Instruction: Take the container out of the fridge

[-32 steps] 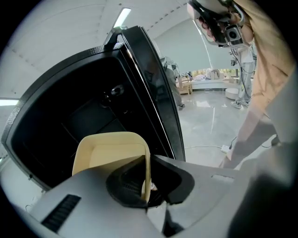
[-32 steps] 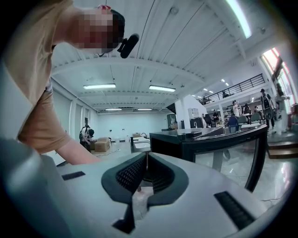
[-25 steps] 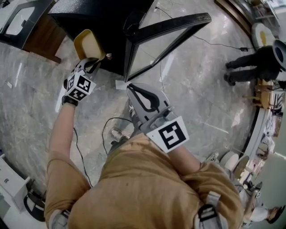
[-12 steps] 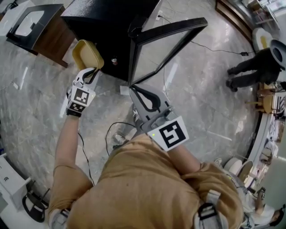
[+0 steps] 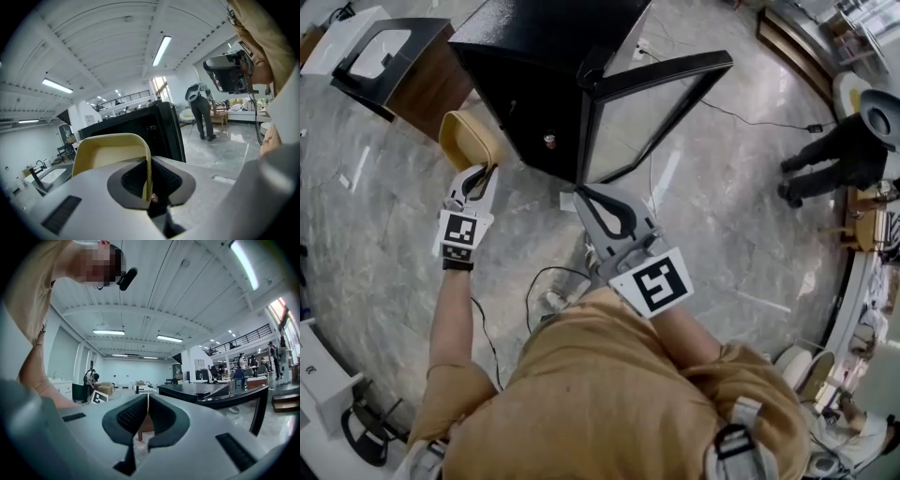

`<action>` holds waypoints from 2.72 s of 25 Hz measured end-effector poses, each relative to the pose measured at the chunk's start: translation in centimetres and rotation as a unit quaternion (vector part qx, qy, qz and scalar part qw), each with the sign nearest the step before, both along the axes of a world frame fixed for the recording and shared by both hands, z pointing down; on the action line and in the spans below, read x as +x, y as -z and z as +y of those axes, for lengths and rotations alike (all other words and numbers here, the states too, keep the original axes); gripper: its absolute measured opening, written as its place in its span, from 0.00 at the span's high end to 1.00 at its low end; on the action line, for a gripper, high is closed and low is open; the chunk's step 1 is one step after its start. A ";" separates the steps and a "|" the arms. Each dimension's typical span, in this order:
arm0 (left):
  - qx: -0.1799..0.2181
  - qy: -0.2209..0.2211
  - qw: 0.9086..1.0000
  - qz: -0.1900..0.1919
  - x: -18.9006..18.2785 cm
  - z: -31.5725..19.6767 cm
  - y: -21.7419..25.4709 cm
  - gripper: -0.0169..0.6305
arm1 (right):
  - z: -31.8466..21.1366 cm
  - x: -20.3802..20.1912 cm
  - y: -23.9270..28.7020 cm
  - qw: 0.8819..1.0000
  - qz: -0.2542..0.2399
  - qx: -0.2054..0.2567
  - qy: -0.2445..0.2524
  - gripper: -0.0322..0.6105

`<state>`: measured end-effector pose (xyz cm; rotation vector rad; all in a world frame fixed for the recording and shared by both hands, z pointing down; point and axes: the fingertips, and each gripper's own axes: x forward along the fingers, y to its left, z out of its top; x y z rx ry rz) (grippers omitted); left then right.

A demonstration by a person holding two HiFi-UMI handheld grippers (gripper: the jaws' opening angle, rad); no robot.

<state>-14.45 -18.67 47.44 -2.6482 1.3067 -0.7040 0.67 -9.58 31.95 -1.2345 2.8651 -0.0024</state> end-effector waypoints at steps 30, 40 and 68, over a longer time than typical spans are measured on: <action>0.104 0.079 0.979 0.159 -4.8 11.4 15.1 0.95 | 1.3 2.4 3.1 0.999 0.007 0.031 -0.010 0.94; 0.102 0.116 0.971 0.182 -7.8 14.0 15.2 0.95 | 0.7 2.2 2.9 0.999 0.010 0.029 -0.008 0.94; 0.227 0.195 0.926 0.230 -14.6 19.5 22.9 0.95 | -2.2 2.7 5.4 0.998 0.020 0.050 -0.034 0.94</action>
